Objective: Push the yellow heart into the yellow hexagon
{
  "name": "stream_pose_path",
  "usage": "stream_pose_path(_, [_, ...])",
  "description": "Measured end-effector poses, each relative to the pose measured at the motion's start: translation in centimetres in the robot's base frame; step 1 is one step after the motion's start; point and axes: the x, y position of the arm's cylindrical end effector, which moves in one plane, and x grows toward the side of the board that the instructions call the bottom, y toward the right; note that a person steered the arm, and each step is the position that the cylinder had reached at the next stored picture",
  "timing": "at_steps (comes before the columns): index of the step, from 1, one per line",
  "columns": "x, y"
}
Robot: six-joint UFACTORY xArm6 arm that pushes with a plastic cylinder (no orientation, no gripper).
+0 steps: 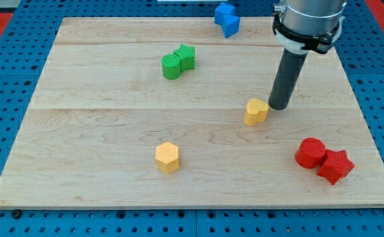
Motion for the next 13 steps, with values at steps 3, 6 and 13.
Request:
stream_pose_path(3, [7.8, -10.0])
stream_pose_path(6, [5.8, -14.2])
stream_pose_path(13, [3.2, -16.3])
